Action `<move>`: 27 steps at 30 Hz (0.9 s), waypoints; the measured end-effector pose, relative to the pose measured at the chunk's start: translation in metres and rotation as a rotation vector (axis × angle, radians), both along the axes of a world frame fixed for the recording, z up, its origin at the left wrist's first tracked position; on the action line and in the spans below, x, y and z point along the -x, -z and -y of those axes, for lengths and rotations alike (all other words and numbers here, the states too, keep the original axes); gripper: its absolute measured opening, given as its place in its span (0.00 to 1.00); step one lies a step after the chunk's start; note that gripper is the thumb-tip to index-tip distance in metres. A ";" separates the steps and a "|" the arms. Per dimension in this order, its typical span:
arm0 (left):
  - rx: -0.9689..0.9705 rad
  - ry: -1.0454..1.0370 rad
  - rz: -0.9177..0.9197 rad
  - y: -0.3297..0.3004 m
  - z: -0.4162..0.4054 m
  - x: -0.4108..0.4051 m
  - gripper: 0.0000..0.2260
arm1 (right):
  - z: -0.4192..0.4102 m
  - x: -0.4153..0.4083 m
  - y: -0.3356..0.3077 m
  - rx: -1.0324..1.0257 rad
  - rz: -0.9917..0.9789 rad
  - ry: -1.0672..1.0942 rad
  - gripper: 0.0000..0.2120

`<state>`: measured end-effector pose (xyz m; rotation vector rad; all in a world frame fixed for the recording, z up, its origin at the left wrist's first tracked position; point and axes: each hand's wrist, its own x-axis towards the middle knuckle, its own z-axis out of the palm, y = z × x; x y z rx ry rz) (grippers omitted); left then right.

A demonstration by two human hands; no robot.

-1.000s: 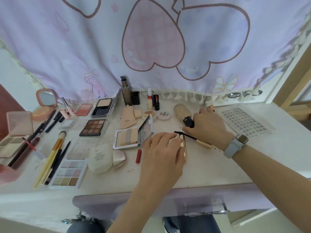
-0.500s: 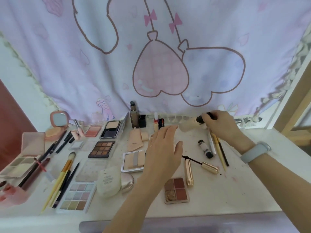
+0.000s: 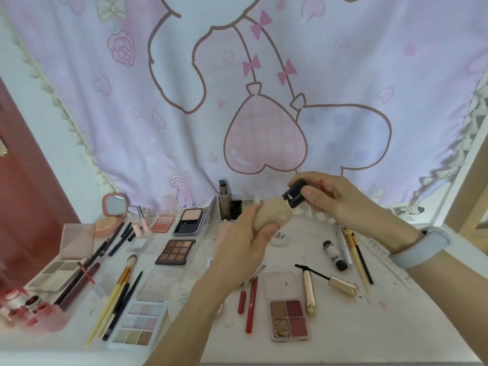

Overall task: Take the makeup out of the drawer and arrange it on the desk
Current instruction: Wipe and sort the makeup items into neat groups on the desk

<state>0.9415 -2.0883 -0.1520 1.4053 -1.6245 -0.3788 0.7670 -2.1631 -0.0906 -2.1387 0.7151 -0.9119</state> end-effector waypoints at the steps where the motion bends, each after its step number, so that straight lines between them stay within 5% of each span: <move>1: 0.002 0.001 -0.012 0.001 -0.001 -0.002 0.09 | 0.000 0.002 -0.003 0.002 -0.033 -0.028 0.11; 4: 0.006 -0.012 -0.041 0.004 -0.002 -0.002 0.08 | -0.001 -0.002 -0.009 -0.024 -0.128 -0.018 0.11; 7: -0.022 0.018 -0.111 0.006 -0.001 0.003 0.07 | 0.004 -0.015 -0.011 0.138 -0.230 0.184 0.23; 10: -0.042 0.000 -0.159 0.005 -0.001 0.002 0.06 | 0.007 -0.020 -0.017 0.230 -0.257 0.130 0.09; 13: -0.006 -0.069 -0.137 0.006 0.000 -0.004 0.07 | 0.011 -0.020 -0.029 0.148 -0.287 -0.018 0.15; 15: 0.006 -0.072 -0.139 0.006 0.000 -0.006 0.08 | 0.012 -0.027 -0.033 0.160 -0.335 0.044 0.06; 19: 0.025 -0.048 -0.112 0.006 -0.002 -0.006 0.08 | 0.018 -0.040 -0.034 0.348 -0.556 0.247 0.23; 22: 0.028 -0.063 -0.143 0.004 -0.002 -0.009 0.09 | 0.017 -0.039 -0.039 0.307 -0.494 0.101 0.11; 25: 0.028 -0.075 -0.178 0.003 -0.002 -0.013 0.07 | 0.019 -0.037 -0.041 0.146 -0.376 -0.096 0.15; 27: 0.036 -0.077 -0.176 0.004 -0.002 -0.015 0.07 | 0.019 -0.040 -0.038 0.122 -0.368 -0.046 0.08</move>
